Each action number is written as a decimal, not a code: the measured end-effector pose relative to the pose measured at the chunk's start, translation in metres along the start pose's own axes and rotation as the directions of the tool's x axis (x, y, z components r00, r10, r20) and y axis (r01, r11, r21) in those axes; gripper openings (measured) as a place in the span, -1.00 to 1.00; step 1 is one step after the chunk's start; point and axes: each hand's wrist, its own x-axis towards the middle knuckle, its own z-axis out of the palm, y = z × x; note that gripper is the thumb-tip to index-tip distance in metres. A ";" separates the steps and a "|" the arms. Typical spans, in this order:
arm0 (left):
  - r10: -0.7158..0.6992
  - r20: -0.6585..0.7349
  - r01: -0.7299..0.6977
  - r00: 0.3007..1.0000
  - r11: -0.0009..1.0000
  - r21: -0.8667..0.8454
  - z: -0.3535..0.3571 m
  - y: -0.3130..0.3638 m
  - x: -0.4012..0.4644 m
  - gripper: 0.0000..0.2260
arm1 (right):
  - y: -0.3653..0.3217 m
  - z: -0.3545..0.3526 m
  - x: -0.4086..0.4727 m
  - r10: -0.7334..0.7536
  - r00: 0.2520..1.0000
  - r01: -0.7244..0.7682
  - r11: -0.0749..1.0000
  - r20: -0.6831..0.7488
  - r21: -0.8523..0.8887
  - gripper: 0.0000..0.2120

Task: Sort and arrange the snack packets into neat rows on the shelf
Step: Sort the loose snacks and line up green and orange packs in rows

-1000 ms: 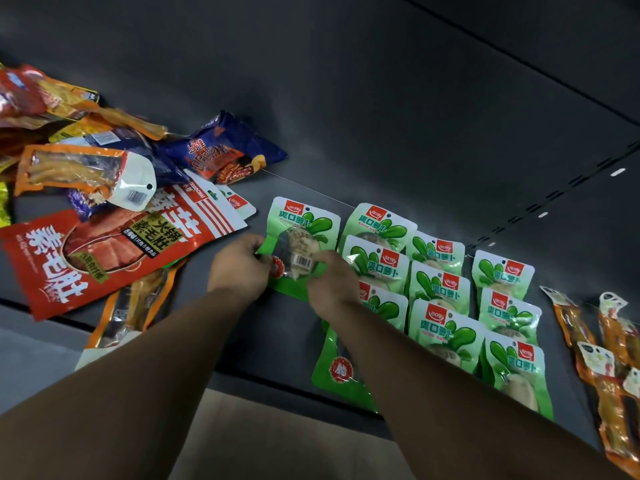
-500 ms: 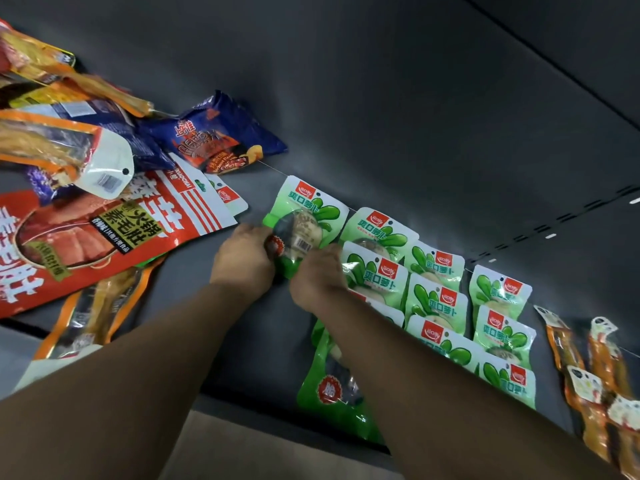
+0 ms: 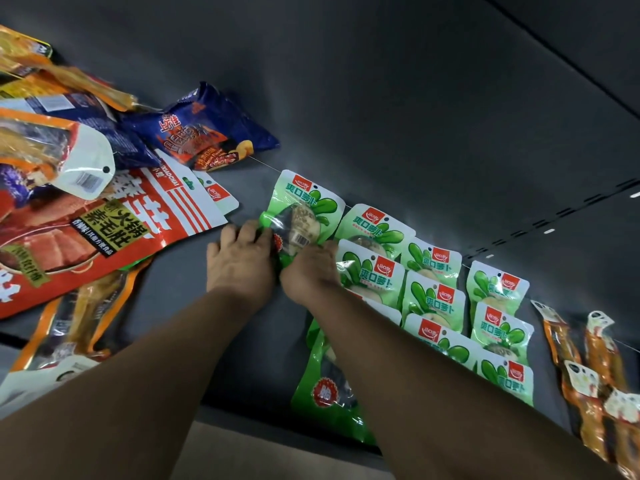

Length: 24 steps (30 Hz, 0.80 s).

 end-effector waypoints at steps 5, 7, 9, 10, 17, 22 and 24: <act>-0.006 0.043 0.005 0.999 0.999 0.038 -0.003 0.001 -0.004 -0.50 | -0.002 -0.004 -0.002 0.037 0.999 -0.040 0.996 0.036 0.078 -0.41; -0.009 0.047 0.007 0.999 0.999 0.041 -0.003 0.000 -0.004 -0.50 | -0.002 -0.004 -0.005 0.033 0.998 -0.037 0.994 0.044 0.099 -0.37; -0.014 0.053 0.012 0.998 0.999 0.040 -0.002 0.000 -0.004 -0.50 | -0.002 -0.006 -0.008 0.028 0.999 -0.032 0.994 0.044 0.103 -0.34; -0.018 0.055 0.016 0.998 0.999 0.039 -0.001 0.000 -0.004 -0.49 | -0.002 -0.007 -0.009 0.025 0.999 -0.030 0.995 0.044 0.099 -0.34; -0.019 0.073 0.018 0.997 1.000 0.016 -0.003 0.001 -0.009 -0.47 | 0.000 -0.014 -0.019 -0.015 0.999 0.013 0.999 0.033 0.045 -0.46; 0.006 0.102 -0.009 0.995 1.000 0.022 -0.006 -0.001 -0.015 -0.45 | 0.002 -0.014 -0.024 -0.047 0.998 0.046 0.999 0.037 0.013 -0.48; 0.027 0.122 -0.033 0.992 0.999 0.044 -0.007 -0.002 -0.018 -0.43 | 0.003 -0.012 -0.025 -0.075 0.997 0.076 0.997 0.034 -0.030 -0.48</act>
